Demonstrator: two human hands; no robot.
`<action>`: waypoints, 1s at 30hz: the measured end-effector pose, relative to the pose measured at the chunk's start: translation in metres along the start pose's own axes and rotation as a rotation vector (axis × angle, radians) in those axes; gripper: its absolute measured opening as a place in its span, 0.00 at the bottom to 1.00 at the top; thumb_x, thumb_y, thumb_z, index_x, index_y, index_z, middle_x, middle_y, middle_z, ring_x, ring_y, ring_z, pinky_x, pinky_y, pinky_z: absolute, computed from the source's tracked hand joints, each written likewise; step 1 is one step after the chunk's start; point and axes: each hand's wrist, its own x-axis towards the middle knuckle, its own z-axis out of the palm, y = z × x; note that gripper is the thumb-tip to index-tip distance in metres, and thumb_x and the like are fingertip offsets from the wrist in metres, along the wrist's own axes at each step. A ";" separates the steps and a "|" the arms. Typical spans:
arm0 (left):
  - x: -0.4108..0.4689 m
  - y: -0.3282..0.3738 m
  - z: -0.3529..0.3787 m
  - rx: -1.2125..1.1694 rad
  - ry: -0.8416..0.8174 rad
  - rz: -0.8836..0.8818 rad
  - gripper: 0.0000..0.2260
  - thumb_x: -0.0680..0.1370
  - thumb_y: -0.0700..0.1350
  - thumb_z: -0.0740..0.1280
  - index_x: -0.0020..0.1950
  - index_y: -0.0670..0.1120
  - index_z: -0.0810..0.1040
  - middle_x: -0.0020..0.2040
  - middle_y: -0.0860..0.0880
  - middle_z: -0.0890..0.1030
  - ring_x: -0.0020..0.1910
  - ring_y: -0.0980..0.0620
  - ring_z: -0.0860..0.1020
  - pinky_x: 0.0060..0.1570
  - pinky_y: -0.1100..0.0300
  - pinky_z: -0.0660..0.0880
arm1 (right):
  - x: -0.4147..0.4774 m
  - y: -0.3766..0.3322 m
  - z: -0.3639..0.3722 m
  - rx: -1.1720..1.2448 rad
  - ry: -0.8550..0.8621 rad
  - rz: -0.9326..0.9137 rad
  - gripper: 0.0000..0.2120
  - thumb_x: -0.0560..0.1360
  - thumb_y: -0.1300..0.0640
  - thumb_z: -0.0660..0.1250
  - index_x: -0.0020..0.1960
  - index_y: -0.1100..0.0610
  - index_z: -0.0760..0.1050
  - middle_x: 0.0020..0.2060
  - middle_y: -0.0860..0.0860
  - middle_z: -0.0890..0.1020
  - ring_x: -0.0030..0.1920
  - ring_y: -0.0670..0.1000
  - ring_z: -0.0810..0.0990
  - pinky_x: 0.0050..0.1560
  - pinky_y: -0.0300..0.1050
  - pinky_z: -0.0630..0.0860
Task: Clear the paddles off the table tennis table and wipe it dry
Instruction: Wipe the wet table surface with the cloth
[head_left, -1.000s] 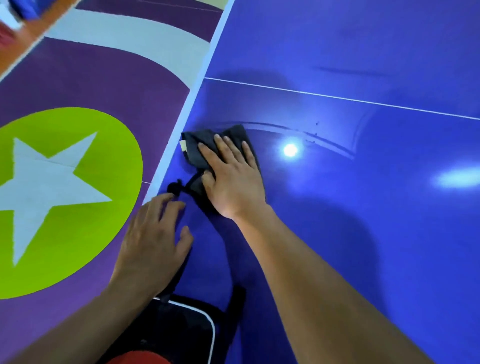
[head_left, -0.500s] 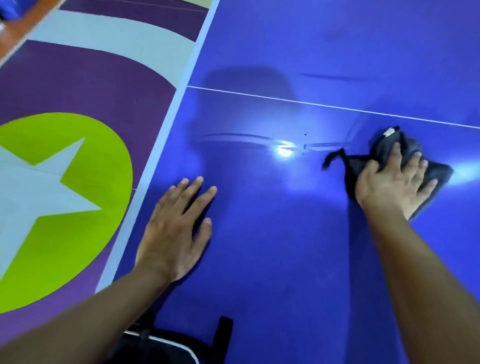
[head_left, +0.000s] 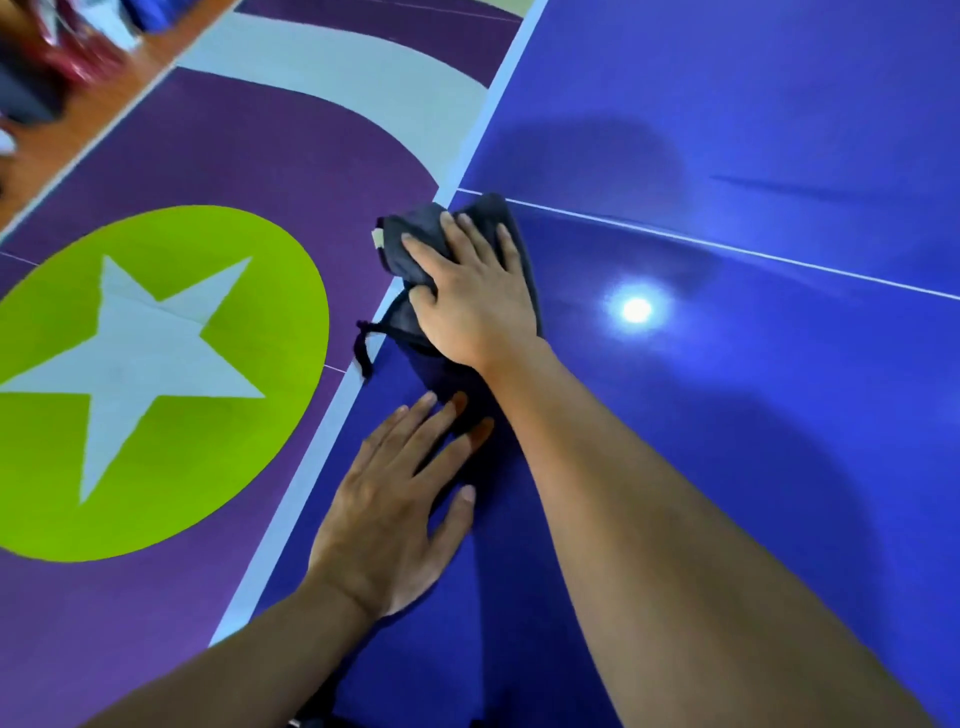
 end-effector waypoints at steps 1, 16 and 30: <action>0.000 0.000 0.000 0.004 -0.006 0.001 0.22 0.83 0.53 0.56 0.76 0.50 0.70 0.79 0.50 0.65 0.81 0.50 0.57 0.76 0.44 0.62 | -0.002 0.003 0.000 0.007 0.004 -0.006 0.27 0.82 0.47 0.54 0.81 0.42 0.59 0.82 0.51 0.55 0.82 0.51 0.50 0.81 0.56 0.40; 0.003 -0.004 0.002 0.033 0.047 -0.001 0.24 0.81 0.54 0.55 0.77 0.52 0.68 0.79 0.50 0.65 0.79 0.45 0.62 0.75 0.46 0.61 | -0.191 0.227 -0.095 -0.083 0.222 0.878 0.29 0.82 0.46 0.53 0.82 0.46 0.56 0.82 0.52 0.55 0.82 0.51 0.51 0.81 0.56 0.43; 0.021 0.080 0.018 0.073 0.029 -0.002 0.25 0.78 0.54 0.55 0.72 0.45 0.71 0.74 0.48 0.68 0.63 0.35 0.73 0.59 0.36 0.71 | -0.207 0.143 -0.074 -0.129 -0.087 0.029 0.28 0.83 0.45 0.55 0.81 0.39 0.55 0.83 0.50 0.52 0.82 0.49 0.47 0.80 0.53 0.38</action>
